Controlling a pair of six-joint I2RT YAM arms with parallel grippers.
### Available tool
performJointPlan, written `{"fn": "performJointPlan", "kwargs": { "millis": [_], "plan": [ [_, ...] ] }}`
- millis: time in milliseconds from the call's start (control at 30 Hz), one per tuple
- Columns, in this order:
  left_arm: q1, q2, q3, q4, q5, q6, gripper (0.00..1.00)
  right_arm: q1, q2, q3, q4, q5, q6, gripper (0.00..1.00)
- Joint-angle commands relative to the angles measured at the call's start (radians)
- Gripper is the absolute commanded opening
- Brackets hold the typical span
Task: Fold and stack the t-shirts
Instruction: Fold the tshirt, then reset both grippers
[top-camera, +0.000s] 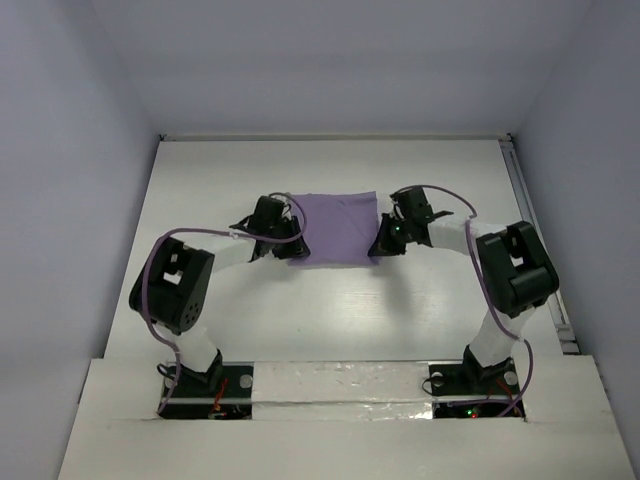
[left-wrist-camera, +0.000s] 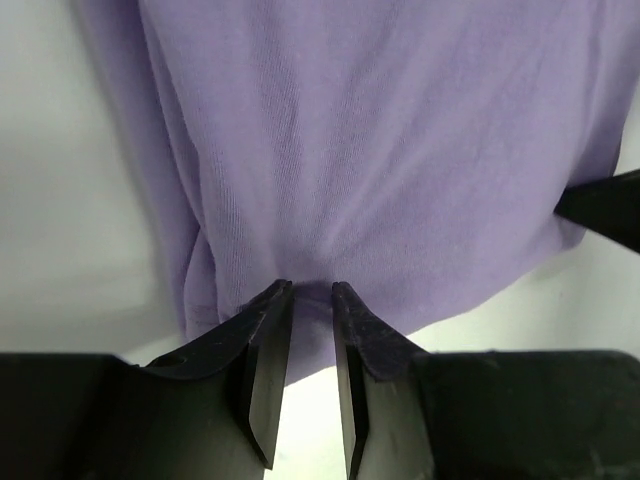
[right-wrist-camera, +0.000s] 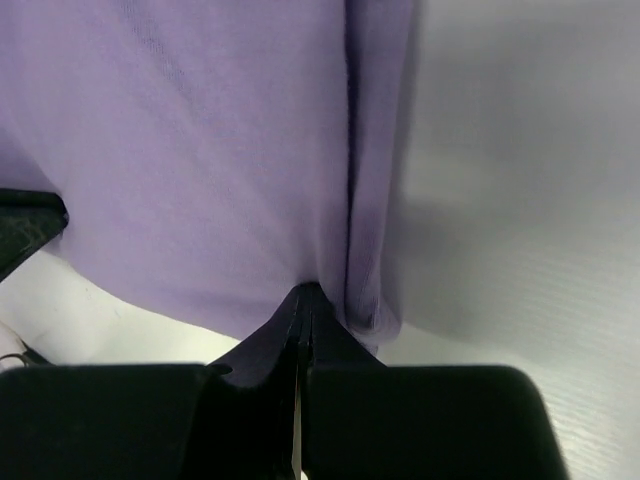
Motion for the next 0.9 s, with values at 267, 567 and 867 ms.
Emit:
{"fn": "performJointPlan", "kwargs": {
  "millis": [267,567,867],
  "plan": [
    [-0.005,-0.18,0.195,-0.222,-0.073,-0.008,0.32,0.008,-0.105,0.166,-0.171,0.033,-0.087,0.0],
    [0.007,0.166,0.462,-0.18,-0.004,0.024,0.31,0.008,0.202,0.475,-0.109,-0.096,-0.053,0.0],
    [0.116,0.366,0.604,-0.171,-0.021,0.06,0.3,-0.135,0.385,0.559,0.091,-0.259,0.057,0.0]
  ]
}}
